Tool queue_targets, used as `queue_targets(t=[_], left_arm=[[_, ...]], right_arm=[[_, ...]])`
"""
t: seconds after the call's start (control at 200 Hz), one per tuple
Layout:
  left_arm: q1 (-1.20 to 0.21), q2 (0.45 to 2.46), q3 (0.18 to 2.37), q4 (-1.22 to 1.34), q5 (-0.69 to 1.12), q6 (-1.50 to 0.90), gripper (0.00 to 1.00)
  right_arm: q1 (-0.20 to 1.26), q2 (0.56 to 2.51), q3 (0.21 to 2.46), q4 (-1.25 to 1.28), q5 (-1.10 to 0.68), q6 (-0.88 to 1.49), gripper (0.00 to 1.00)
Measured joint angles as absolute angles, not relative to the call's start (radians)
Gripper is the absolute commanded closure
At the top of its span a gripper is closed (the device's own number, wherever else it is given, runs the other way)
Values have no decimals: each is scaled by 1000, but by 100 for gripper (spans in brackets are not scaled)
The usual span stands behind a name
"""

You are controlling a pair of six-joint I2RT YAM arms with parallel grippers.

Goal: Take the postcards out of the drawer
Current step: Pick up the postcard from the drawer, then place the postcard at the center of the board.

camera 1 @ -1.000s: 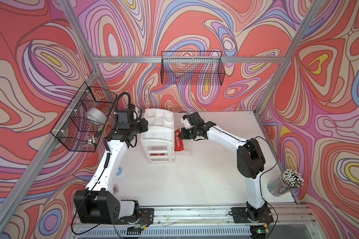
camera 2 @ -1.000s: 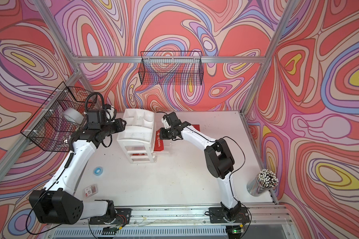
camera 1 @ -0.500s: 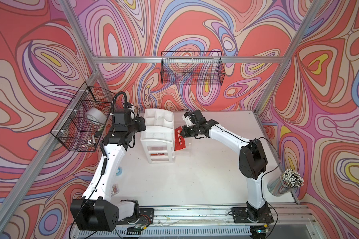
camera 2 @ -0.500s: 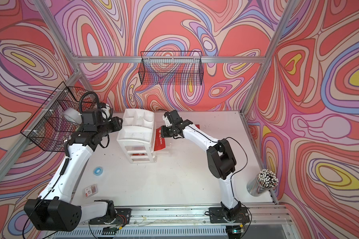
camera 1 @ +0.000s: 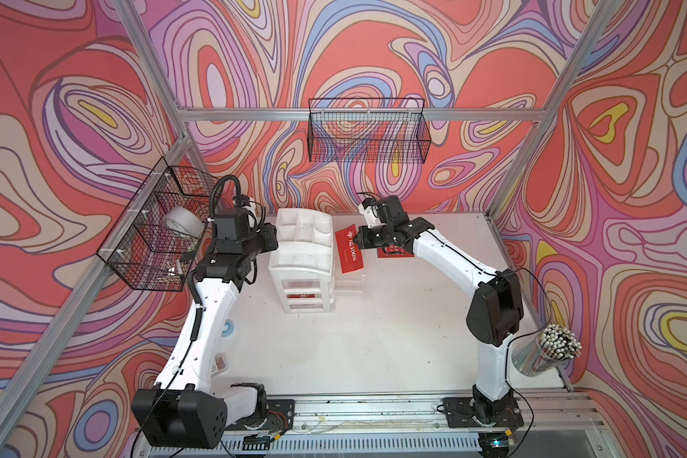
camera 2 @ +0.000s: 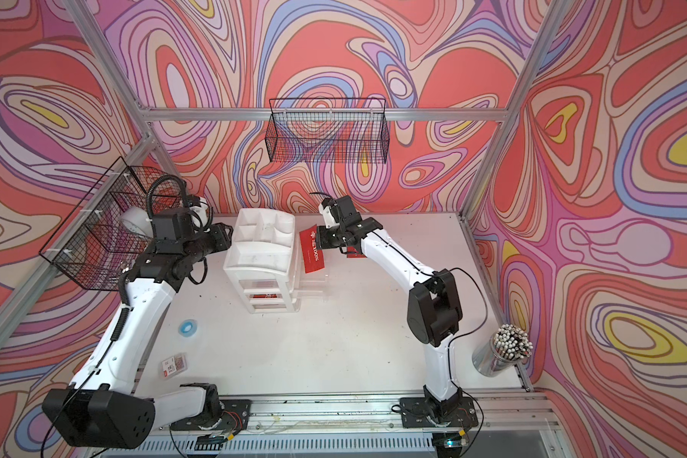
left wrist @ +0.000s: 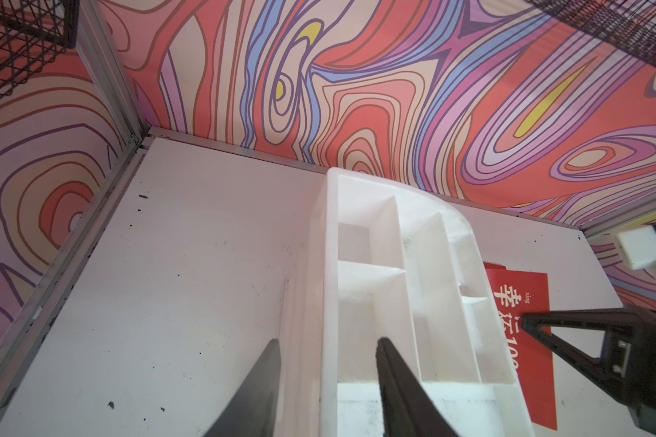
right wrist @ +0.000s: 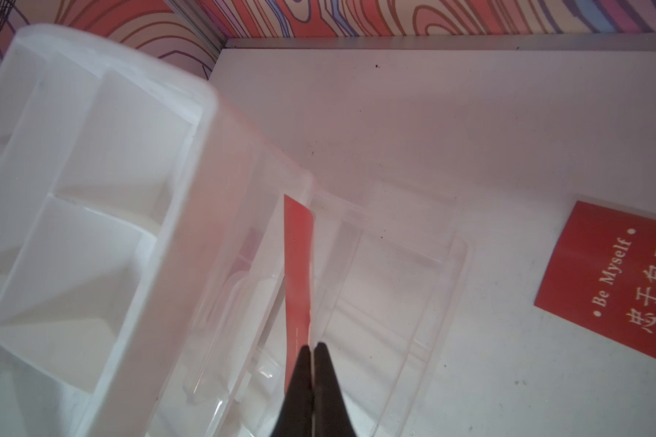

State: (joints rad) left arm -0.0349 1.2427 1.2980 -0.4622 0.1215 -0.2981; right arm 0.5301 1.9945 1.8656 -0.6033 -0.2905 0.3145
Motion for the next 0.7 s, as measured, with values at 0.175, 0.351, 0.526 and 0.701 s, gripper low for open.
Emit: queue_targets(t=[0.175,0.351,0.526,0.701], left_arm=[[-49,1232,1318,-478,165,-284,58],[-160,1235,1372,-500,207,-231,58],[-281,1275,1432,-523,265,-156,59],[-369,1333,1446,-542,311,-88,59]], right_arm=[[505,1969,1914,-683,-285,216,100],[455,1917,1960,-796,-326,62,100],[399,1858,1985,-917,-432,-126,100],[392,1837,1997,-1048,-577,-320,100]])
